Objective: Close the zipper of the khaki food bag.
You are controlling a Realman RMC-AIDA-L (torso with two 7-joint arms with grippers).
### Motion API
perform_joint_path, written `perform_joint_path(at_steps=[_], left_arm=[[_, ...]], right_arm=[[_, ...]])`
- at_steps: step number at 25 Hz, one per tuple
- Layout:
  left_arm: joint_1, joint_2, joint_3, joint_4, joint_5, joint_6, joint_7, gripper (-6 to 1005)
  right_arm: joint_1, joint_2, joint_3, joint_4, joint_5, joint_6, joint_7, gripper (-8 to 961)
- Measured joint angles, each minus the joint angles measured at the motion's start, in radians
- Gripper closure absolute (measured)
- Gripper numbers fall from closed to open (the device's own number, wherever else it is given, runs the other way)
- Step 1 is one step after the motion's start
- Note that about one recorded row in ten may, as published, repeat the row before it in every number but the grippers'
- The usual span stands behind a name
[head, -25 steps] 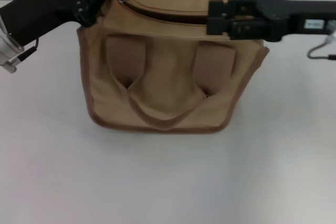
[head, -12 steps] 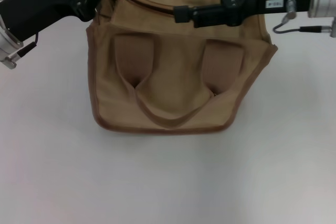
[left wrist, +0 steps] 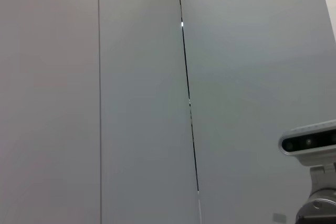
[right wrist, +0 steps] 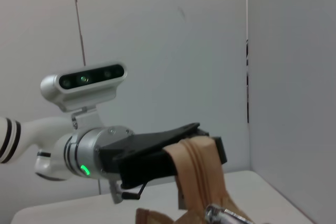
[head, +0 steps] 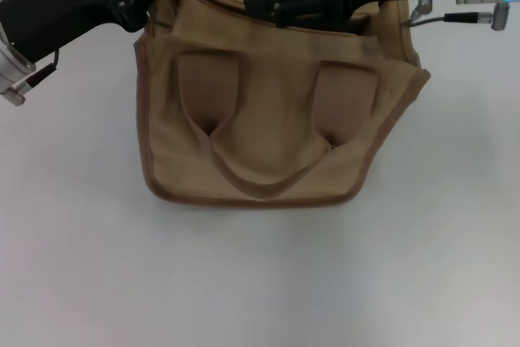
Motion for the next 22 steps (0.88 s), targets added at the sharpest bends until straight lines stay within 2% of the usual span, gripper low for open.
perform_joint_path(at_steps=[15,22], left_arm=[[0.003,0.0,-0.003,0.0,0.0,0.006,-0.002,968],[0.0,0.0,-0.007,0.0,-0.001,0.006,-0.001,968]], right_arm=[[0.049,-0.002,-0.107,0.0,-0.004,0.06,-0.001,197],[0.052,-0.001,-0.131,-0.012,0.002,0.025,0.005,196]])
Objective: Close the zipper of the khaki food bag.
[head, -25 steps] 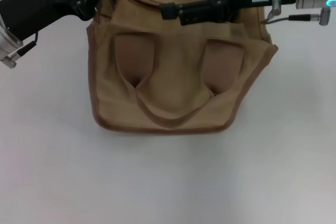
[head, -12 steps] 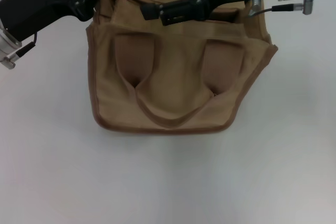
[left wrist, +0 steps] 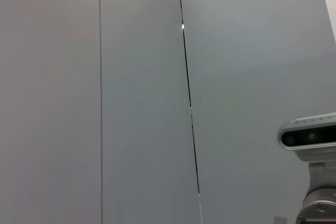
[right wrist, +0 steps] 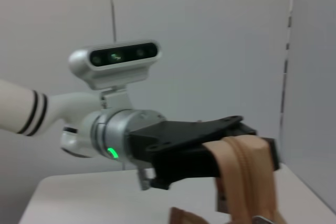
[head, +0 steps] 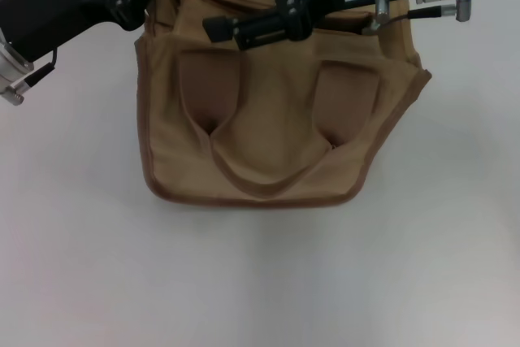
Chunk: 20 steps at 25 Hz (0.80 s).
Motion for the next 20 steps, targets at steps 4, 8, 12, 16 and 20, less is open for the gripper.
perform_joint_path(at_steps=[4,8,12,16,20], left_arm=[[-0.001,0.0,-0.001,0.0,0.0,0.0,0.0,969],[-0.002,0.001,-0.003,0.0,-0.002,-0.008,-0.001,969],[-0.003,0.001,-0.003,0.003,-0.003,-0.008,-0.011,969],[-0.004,0.0,-0.003,0.002,-0.005,-0.009,-0.011,969],[-0.004,0.0,-0.002,0.001,-0.012,-0.009,-0.012,969]], right_arm=[[-0.029,0.002,0.009,-0.038,0.009,-0.072,0.009,196],[-0.102,0.002,0.007,-0.113,0.086,-0.144,0.014,196],[-0.157,0.003,0.007,-0.158,0.122,-0.167,0.023,196],[-0.177,0.003,0.012,-0.148,0.149,-0.169,0.086,196],[-0.181,0.002,0.009,-0.106,0.179,-0.166,0.175,197]])
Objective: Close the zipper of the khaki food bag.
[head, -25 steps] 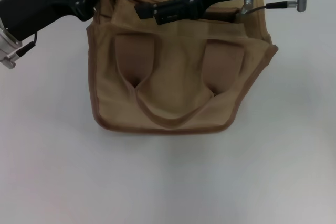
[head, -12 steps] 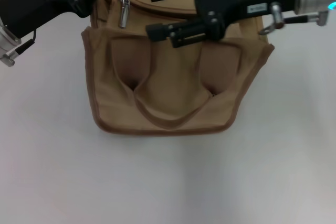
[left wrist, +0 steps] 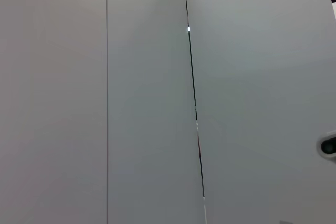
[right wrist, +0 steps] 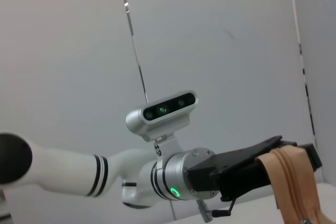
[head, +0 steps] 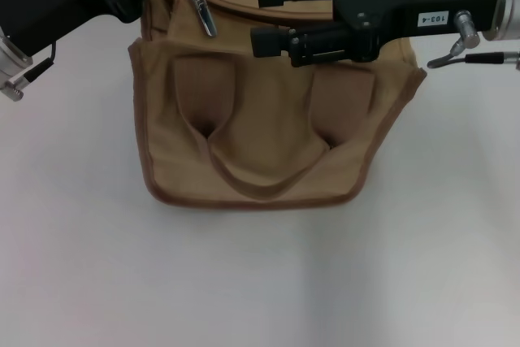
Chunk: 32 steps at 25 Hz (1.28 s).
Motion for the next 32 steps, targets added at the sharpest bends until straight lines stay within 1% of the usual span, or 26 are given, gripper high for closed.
perform_joint_path(at_steps=[5,10,13,23,27,32], left_arm=[[0.0,0.0,0.002,-0.001,-0.001,0.004,-0.001,969],[-0.004,0.0,0.007,-0.001,-0.001,0.005,-0.002,969],[-0.006,0.0,0.007,-0.001,-0.001,0.006,-0.002,969],[-0.011,-0.003,0.009,-0.002,-0.001,0.007,-0.002,969],[-0.013,-0.003,0.01,-0.008,-0.001,0.008,-0.002,969],[-0.016,-0.003,0.01,-0.01,-0.001,0.009,-0.002,969]], right_arm=[[0.031,-0.002,-0.008,0.042,-0.015,0.021,0.113,197],[0.06,-0.005,-0.013,0.1,-0.028,0.069,0.15,197],[0.079,-0.009,-0.034,0.135,-0.035,0.091,0.157,196],[0.097,-0.002,-0.085,0.14,-0.077,0.168,0.166,196],[0.106,0.0,-0.108,0.14,-0.073,0.174,0.166,197],[0.116,0.005,-0.112,0.14,-0.069,0.174,0.165,198]])
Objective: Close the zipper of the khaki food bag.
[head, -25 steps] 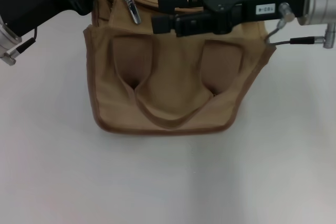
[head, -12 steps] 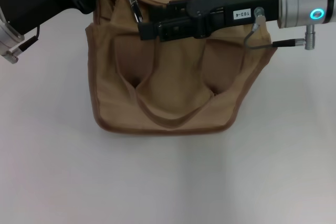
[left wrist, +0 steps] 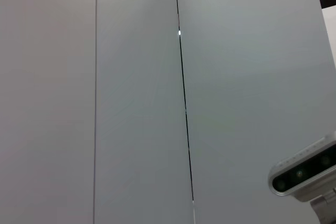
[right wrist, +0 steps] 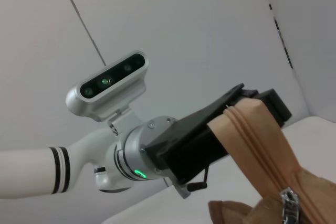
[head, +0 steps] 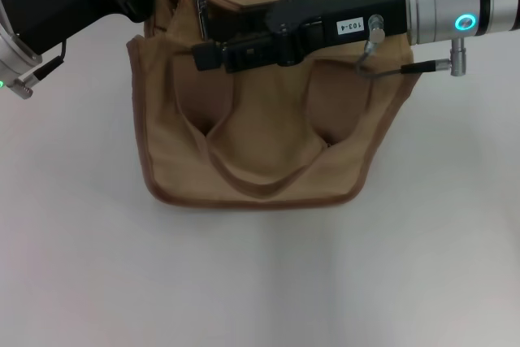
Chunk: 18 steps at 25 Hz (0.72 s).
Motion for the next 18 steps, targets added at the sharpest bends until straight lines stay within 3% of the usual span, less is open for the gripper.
perform_joint_path(at_steps=[18], left_arm=[[-0.007,0.0,0.001,0.0,0.0,0.003,0.0,969]], right_arm=[[-0.007,-0.001,-0.008,0.049,0.051,0.049,0.066,200]])
